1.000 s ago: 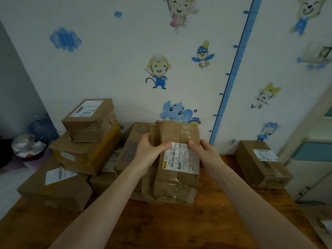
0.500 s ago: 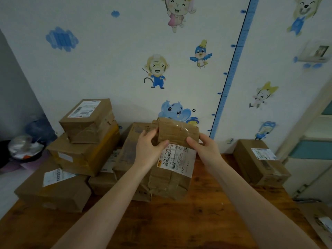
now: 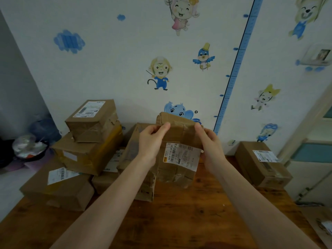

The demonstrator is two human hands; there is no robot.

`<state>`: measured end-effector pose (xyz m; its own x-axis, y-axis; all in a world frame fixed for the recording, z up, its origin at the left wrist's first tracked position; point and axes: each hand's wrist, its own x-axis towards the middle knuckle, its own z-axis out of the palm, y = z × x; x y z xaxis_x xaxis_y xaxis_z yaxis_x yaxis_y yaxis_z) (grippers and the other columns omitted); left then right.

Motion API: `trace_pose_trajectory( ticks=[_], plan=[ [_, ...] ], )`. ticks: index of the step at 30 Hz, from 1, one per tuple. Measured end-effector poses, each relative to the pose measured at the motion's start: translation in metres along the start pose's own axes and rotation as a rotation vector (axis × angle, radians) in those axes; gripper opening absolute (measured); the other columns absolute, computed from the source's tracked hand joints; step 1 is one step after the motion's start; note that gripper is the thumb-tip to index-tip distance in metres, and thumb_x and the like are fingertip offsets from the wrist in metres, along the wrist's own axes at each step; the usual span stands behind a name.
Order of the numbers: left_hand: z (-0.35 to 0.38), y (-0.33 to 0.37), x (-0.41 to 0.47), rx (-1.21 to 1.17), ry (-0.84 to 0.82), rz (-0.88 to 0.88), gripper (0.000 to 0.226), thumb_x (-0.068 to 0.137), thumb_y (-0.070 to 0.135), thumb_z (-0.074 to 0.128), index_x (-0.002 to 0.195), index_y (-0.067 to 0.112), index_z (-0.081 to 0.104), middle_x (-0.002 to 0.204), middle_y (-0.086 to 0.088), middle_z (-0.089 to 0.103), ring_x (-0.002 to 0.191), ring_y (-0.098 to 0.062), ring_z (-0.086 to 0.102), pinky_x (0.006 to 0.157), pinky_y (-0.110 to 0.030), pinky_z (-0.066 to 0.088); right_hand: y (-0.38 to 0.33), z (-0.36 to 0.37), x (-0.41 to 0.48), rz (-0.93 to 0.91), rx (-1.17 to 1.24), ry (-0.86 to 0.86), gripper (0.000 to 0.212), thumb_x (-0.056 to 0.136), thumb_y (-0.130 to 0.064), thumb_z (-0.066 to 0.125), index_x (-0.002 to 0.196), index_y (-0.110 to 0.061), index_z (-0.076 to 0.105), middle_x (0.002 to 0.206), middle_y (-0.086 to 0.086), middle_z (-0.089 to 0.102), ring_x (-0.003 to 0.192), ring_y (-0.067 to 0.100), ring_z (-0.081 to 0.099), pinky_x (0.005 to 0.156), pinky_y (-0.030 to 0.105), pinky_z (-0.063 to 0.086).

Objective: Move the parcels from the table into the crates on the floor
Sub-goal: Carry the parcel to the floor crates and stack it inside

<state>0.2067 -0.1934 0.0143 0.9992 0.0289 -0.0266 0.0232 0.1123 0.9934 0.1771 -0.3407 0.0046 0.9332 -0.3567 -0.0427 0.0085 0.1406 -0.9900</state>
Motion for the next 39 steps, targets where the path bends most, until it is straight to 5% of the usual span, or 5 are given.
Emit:
trace_pose_trajectory(
  ticks=[8, 15, 21, 32, 39],
  plan=[
    [0.006, 0.004, -0.004, -0.164, -0.089, -0.129, 0.036, 0.087, 0.030, 0.065, 0.116, 0.014, 0.052, 0.111, -0.008, 0.061, 0.101, -0.025, 0.061, 0.084, -0.047, 0.054, -0.013, 0.000, -0.002, 0.034, 0.054, 0.008, 0.040, 0.087, -0.033, 0.063, 0.124, -0.023, 0.052, 0.115, 0.002, 0.054, 0.107, 0.021, 0.050, 0.084, 0.039, 0.046],
    [0.010, -0.006, -0.006, -0.062, -0.130, -0.065, 0.027, 0.090, 0.007, 0.060, 0.115, 0.008, 0.048, 0.104, -0.006, 0.059, 0.093, -0.016, 0.061, 0.078, -0.031, 0.054, -0.005, -0.006, -0.012, 0.074, 0.067, -0.037, 0.015, 0.086, -0.016, 0.067, 0.095, -0.025, 0.058, 0.101, 0.004, 0.061, 0.098, 0.022, 0.060, 0.088, 0.041, 0.052],
    [0.010, -0.012, -0.007, 0.026, -0.153, -0.015, 0.021, 0.091, 0.004, 0.058, 0.109, 0.012, 0.048, 0.100, -0.003, 0.061, 0.091, -0.014, 0.061, 0.076, -0.028, 0.053, -0.003, -0.005, -0.010, 0.053, 0.026, 0.026, 0.026, 0.085, -0.025, 0.069, 0.107, -0.017, 0.058, 0.109, 0.007, 0.061, 0.101, 0.023, 0.061, 0.079, 0.037, 0.055],
    [0.007, -0.017, -0.006, 0.215, -0.045, 0.113, 0.026, 0.078, 0.029, 0.074, 0.084, 0.021, 0.050, 0.097, -0.010, 0.062, 0.093, -0.027, 0.063, 0.085, -0.052, 0.053, 0.003, -0.002, -0.010, 0.018, -0.043, -0.046, 0.033, 0.082, -0.021, 0.072, 0.111, -0.016, 0.059, 0.111, 0.010, 0.064, 0.102, 0.025, 0.063, 0.089, 0.044, 0.054],
    [0.001, -0.013, -0.001, 0.110, -0.085, 0.033, 0.036, 0.081, 0.031, 0.073, 0.110, 0.017, 0.056, 0.103, 0.002, 0.063, 0.099, -0.016, 0.062, 0.087, -0.037, 0.054, 0.005, 0.001, -0.011, -0.061, -0.065, -0.059, 0.019, 0.082, -0.018, 0.072, 0.095, -0.025, 0.060, 0.106, 0.006, 0.063, 0.100, 0.021, 0.061, 0.086, 0.037, 0.055]
  ],
)
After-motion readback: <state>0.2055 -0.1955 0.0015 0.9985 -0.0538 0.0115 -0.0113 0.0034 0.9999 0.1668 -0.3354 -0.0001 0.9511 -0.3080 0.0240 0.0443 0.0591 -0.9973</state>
